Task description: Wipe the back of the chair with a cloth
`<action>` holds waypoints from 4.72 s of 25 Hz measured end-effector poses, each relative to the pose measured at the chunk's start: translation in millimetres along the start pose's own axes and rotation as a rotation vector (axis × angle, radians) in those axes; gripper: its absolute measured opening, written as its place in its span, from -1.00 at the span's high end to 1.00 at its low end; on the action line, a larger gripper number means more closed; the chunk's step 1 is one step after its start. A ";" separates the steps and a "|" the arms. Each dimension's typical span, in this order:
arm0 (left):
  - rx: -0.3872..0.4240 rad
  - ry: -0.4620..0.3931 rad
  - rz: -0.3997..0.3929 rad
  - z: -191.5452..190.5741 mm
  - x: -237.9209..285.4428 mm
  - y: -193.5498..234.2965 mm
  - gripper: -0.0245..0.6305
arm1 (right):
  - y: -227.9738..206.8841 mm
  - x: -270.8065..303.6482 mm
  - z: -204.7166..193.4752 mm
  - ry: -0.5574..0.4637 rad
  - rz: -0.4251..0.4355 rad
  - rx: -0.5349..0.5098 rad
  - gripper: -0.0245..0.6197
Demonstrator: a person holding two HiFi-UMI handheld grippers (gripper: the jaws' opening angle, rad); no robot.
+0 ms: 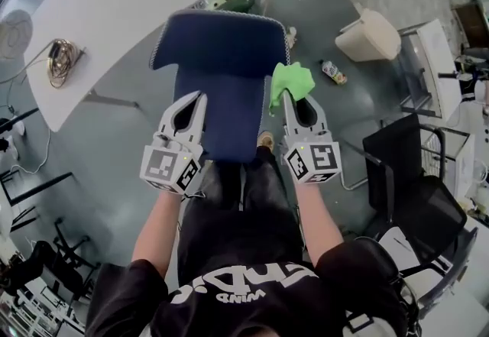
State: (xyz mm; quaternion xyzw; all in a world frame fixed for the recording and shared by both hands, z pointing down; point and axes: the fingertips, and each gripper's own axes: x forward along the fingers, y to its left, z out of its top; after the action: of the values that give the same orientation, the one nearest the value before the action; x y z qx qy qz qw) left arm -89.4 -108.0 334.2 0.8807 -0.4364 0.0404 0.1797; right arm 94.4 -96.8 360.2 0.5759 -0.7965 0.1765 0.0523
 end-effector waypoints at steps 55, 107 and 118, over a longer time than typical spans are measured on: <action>-0.056 0.047 0.207 -88.6 -23.5 149.7 0.94 | 138.4 242.3 -100.0 0.068 0.289 -0.030 0.75; -0.029 0.125 0.047 -130.4 19.9 73.1 0.94 | -58.6 108.3 -150.6 0.079 -0.204 -0.137 0.75; -0.046 0.119 0.104 -128.7 11.1 118.1 0.94 | 9.7 186.6 -163.9 0.089 -0.062 -0.105 0.75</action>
State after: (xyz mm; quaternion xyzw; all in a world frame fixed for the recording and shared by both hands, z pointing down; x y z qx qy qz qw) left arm -164.1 -136.5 489.9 0.8485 -0.4709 0.0919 0.2234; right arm 3.9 -206.0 564.3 0.5882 -0.7834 0.1583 0.1231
